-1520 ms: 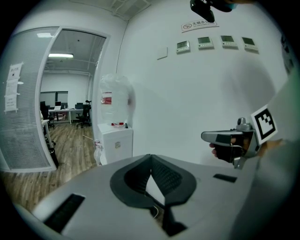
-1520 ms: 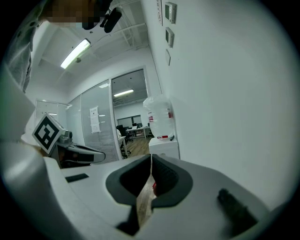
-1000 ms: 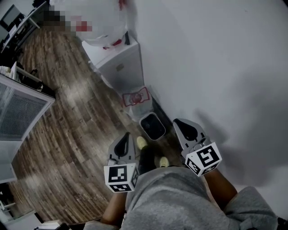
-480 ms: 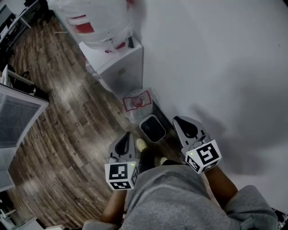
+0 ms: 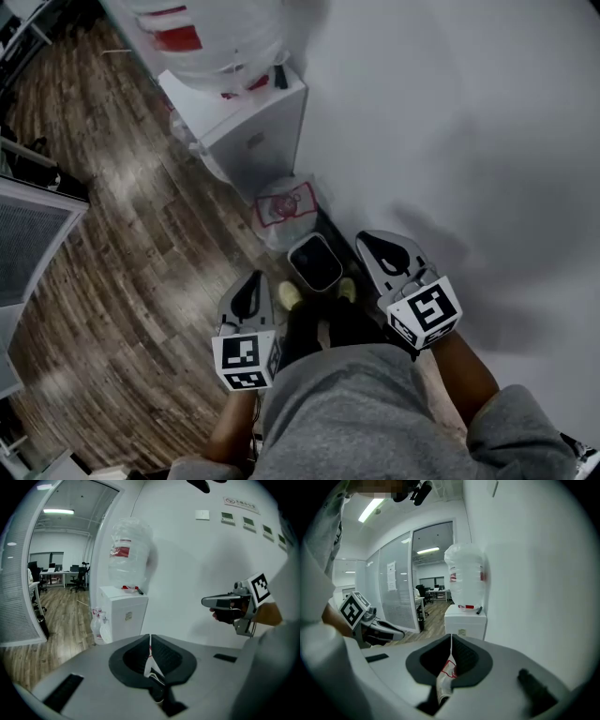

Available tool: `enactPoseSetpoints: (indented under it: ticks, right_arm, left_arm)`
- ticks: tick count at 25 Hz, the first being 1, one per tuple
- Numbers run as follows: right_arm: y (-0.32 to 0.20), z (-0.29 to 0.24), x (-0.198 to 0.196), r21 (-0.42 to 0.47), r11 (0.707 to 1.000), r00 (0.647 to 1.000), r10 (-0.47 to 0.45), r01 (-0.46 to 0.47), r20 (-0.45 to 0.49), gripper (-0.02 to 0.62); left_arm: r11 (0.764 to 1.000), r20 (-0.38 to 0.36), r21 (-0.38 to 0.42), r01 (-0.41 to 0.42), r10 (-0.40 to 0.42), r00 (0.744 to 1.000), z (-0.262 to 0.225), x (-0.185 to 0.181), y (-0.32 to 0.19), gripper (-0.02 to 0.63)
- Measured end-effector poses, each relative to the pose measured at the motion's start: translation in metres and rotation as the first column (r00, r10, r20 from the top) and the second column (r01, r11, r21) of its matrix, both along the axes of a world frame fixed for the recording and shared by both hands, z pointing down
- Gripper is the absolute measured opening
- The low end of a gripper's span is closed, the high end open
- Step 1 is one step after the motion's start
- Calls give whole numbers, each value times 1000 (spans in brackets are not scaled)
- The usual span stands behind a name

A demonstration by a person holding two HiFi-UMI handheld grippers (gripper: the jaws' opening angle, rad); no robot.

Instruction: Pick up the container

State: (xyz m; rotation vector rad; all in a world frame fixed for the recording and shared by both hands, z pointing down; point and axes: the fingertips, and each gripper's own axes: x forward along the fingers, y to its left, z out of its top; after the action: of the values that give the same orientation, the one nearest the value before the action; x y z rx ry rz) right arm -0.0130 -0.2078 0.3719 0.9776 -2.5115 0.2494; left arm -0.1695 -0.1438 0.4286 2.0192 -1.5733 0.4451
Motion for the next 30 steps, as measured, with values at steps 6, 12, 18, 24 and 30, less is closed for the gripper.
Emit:
enactPoseSetpoints:
  ticks: [6, 12, 18, 24, 30]
  right_arm:
    - [-23, 10, -19, -32, 978, 978, -208, 207, -21, 25]
    - [-39, 31, -39, -61, 880, 879, -474, 471, -47, 25]
    - [-40, 109, -38, -152, 868, 868, -489, 474, -84, 26]
    - [-19, 213, -16, -310, 852, 875, -472, 422, -106, 110]
    - [0, 317, -13, -410, 808, 827, -530, 424, -188, 148]
  left_arm:
    - [998, -12, -21, 51, -51, 999, 17, -11, -1, 15]
    - [990, -4, -53, 131, -132, 991, 36, -16, 4, 15]
    - [976, 18, -85, 202, -201, 979, 60, -5, 12, 15]
    - [963, 14, -129, 235, -235, 972, 104, -4, 23, 15]
    - [954, -8, -190, 231, -237, 972, 184, 7, 22, 35]
